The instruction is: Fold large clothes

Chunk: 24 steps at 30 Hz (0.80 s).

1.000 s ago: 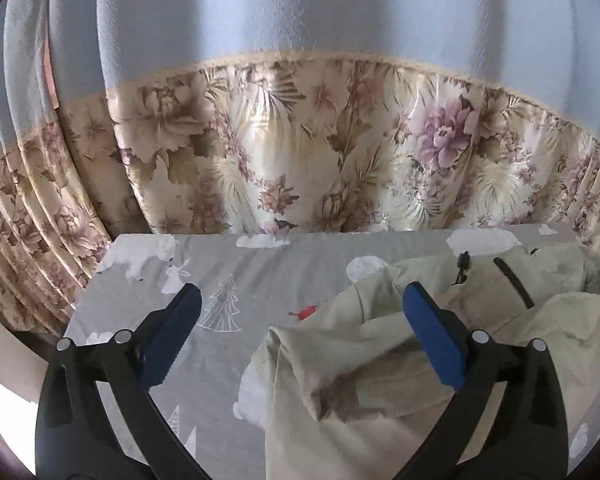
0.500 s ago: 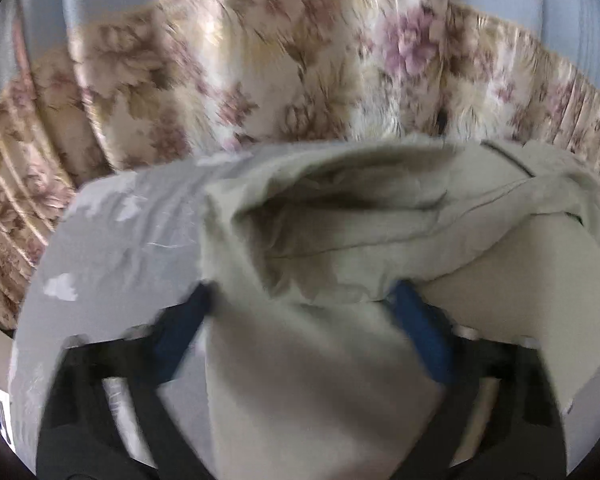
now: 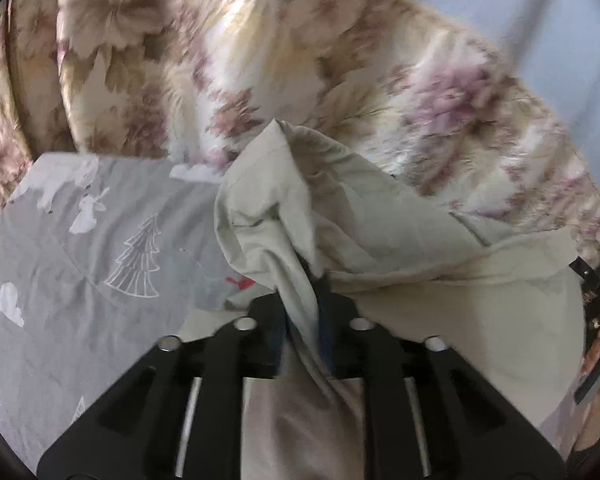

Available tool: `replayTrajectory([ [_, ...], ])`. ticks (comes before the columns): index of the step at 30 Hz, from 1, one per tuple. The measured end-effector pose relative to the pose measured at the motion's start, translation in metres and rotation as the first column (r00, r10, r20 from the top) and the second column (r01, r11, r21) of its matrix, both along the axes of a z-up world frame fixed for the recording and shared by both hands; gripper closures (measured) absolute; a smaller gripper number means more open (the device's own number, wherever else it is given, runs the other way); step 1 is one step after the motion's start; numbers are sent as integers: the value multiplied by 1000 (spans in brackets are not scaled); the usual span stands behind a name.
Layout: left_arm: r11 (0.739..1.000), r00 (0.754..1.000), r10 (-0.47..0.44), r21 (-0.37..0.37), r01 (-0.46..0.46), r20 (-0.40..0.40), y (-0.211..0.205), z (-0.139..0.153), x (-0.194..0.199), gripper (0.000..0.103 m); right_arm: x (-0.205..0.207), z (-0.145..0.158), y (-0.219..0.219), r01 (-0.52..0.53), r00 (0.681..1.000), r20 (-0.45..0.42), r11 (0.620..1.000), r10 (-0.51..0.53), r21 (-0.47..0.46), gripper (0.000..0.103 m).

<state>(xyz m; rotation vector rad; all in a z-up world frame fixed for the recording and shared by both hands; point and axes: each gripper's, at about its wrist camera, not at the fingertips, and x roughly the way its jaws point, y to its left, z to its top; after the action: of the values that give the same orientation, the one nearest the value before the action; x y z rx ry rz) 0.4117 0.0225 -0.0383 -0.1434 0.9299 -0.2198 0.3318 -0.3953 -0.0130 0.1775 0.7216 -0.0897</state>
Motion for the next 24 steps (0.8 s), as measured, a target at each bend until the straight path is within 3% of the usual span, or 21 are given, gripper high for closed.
replayTrajectory([
  [1,1000,1000,12,29,-12,-9,0,-4,3,48,10,-13,-11,36,999,-41,997,-33,63,100],
  [3,992,998,67,102,-67,8,5,-9,1,17,19,-30,-24,93,990,-115,993,-84,73,92],
  [4,991,996,82,109,-84,23,10,-7,-3,11,20,-37,-29,112,984,-149,991,-100,79,87],
  [6,993,996,84,77,-85,25,22,-3,-11,8,8,-41,-41,122,985,-134,984,-104,133,74],
  [8,993,995,98,69,-100,33,33,2,-22,4,-7,-36,-48,126,989,-97,981,-112,148,69],
  [12,996,998,56,71,-57,12,29,-1,-38,3,-42,-28,-39,83,996,-46,992,-79,91,40],
  [16,997,999,-7,73,10,-33,12,-19,-54,3,-76,-32,-33,54,997,-50,997,-52,56,37],
  [20,1000,996,-31,-4,31,-89,11,-32,-60,3,-107,-43,-36,74,994,-84,995,-69,63,31],
  [22,999,993,-27,-22,25,-115,10,-40,-60,3,-114,-53,-41,85,992,-99,987,-72,133,31],
  [24,998,990,-32,-49,25,-134,9,-47,-59,10,-111,-67,-42,79,990,-130,975,-52,209,36],
])
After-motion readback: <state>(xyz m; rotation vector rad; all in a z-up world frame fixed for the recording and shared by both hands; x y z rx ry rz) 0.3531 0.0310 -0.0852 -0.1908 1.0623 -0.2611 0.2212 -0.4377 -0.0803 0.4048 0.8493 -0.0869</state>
